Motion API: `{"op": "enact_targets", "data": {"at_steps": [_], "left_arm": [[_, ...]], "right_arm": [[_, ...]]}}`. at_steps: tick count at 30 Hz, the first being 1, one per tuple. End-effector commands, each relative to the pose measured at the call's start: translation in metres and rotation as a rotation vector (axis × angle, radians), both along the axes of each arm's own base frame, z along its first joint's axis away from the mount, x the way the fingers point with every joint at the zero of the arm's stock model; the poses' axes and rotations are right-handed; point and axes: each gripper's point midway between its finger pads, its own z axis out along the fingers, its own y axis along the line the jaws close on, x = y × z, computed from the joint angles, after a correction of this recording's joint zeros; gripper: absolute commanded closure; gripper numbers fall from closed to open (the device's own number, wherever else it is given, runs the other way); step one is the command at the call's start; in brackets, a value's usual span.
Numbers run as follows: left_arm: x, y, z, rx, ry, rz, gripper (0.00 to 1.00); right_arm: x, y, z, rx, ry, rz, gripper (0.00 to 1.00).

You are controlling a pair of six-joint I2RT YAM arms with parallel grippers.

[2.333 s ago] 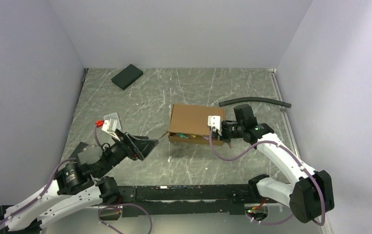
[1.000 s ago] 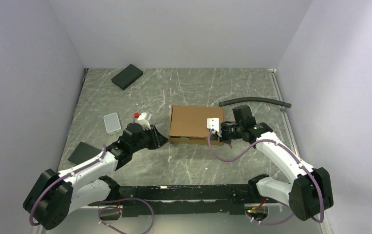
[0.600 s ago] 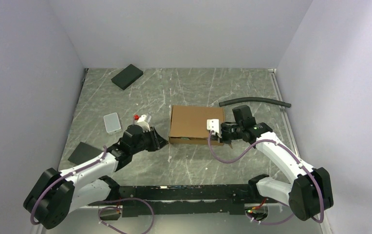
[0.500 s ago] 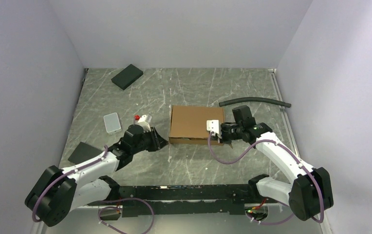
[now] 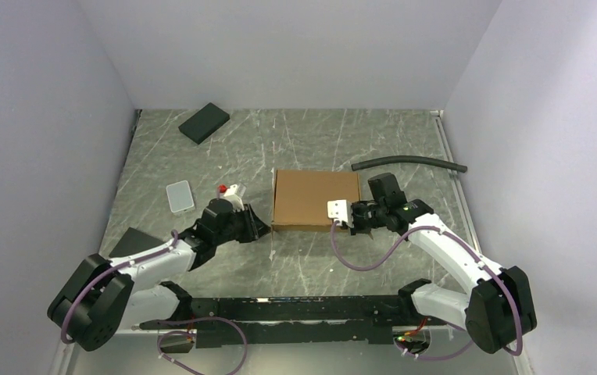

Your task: Fold the paper box

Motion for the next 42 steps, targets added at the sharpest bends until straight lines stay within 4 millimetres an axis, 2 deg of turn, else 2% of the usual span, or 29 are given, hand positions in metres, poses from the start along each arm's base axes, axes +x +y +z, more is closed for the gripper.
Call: {"op": "enact_targets", "data": {"at_steps": [1,6,13,18,25,29,33,35,36,38,40,42], "left_arm": [[0.007,-0.009,0.014,-0.048,-0.04,-0.024,0.73],[0.005,-0.008,0.008,-0.043,-0.024,-0.019,0.73],[0.004,-0.004,0.007,-0.031,-0.023,-0.009,0.73],[0.004,-0.001,0.008,-0.025,-0.021,-0.004,0.73],[0.001,0.003,0.008,-0.027,-0.018,0.002,0.72],[0.0,0.006,0.011,-0.026,-0.019,0.009,0.72],[-0.001,0.012,0.016,-0.024,-0.022,0.03,0.7],[-0.001,0.016,0.02,-0.027,-0.03,0.044,0.68],[0.0,0.018,0.024,-0.03,-0.038,0.052,0.66],[0.002,0.022,0.03,-0.032,-0.053,0.07,0.58],[0.008,0.024,0.04,-0.038,-0.085,0.084,0.44],[0.016,0.023,0.046,-0.041,-0.105,0.084,0.34]], "right_arm": [[-0.003,0.001,-0.002,-0.008,-0.012,0.021,0.94],[-0.008,0.001,-0.002,-0.009,-0.007,0.042,0.88],[-0.018,0.001,-0.004,-0.017,0.01,0.095,0.72],[-0.027,0.004,0.001,0.004,0.041,0.124,0.62],[-0.036,0.01,0.027,0.08,0.074,0.136,0.45],[-0.034,0.006,0.048,0.154,0.083,0.101,0.43],[-0.012,-0.011,0.066,0.234,0.11,-0.058,0.46],[0.003,-0.023,0.068,0.268,0.136,-0.169,0.52],[0.018,-0.031,0.071,0.296,0.141,-0.252,0.56],[0.039,-0.046,0.074,0.359,0.192,-0.416,0.58],[0.056,-0.061,0.073,0.432,0.259,-0.567,0.57],[0.071,-0.075,0.065,0.488,0.337,-0.706,0.47]]}}
